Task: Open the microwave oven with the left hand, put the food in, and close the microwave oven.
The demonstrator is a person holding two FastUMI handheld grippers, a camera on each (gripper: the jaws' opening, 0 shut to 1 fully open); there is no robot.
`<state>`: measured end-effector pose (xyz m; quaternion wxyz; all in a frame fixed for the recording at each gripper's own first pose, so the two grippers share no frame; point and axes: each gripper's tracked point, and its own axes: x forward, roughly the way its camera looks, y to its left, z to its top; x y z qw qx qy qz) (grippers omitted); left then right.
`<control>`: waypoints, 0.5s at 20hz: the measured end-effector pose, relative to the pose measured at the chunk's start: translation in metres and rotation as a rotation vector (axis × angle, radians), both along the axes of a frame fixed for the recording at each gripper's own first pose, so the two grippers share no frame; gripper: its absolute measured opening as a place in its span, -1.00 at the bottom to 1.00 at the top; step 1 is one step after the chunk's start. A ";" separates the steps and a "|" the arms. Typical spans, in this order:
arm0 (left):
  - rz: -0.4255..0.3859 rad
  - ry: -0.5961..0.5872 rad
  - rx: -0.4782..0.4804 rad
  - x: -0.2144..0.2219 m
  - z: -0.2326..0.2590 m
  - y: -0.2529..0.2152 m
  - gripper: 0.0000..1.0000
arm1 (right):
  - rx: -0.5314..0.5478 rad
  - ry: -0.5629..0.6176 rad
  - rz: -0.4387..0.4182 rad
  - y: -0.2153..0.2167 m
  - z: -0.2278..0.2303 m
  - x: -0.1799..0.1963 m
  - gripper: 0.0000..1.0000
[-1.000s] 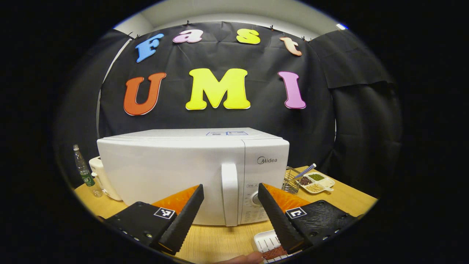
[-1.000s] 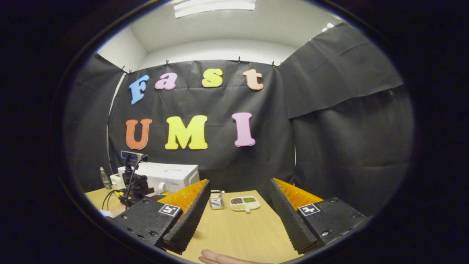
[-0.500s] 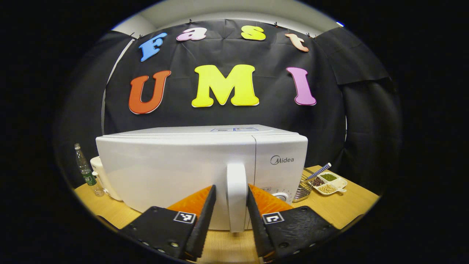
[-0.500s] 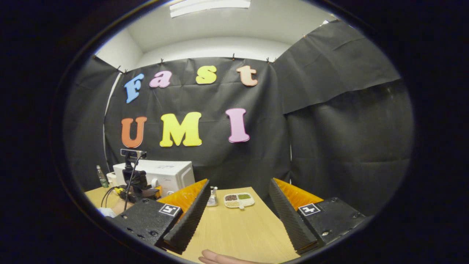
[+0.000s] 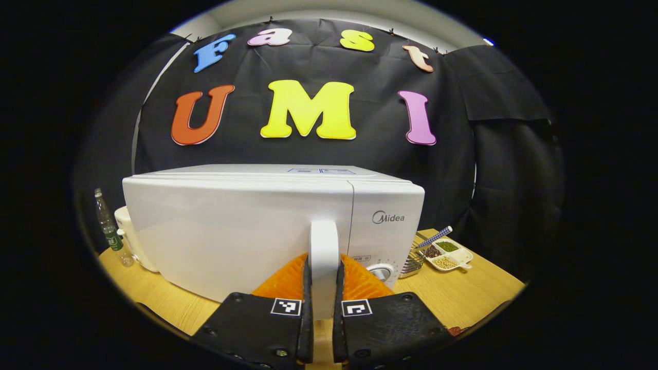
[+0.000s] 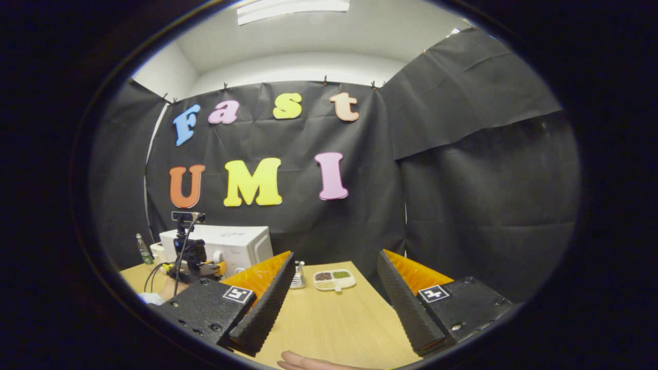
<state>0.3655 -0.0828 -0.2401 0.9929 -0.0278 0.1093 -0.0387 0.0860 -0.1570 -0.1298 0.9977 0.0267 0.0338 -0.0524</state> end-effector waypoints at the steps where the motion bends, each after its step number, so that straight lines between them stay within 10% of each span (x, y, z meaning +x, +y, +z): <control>1: -0.004 0.008 -0.002 0.000 -0.001 0.000 -0.71 | -0.005 -0.003 0.001 0.000 0.002 -0.002 1.00; 10: -0.036 -0.006 0.005 -0.037 0.003 0.006 -0.95 | -0.025 -0.009 0.008 0.003 0.011 -0.015 0.86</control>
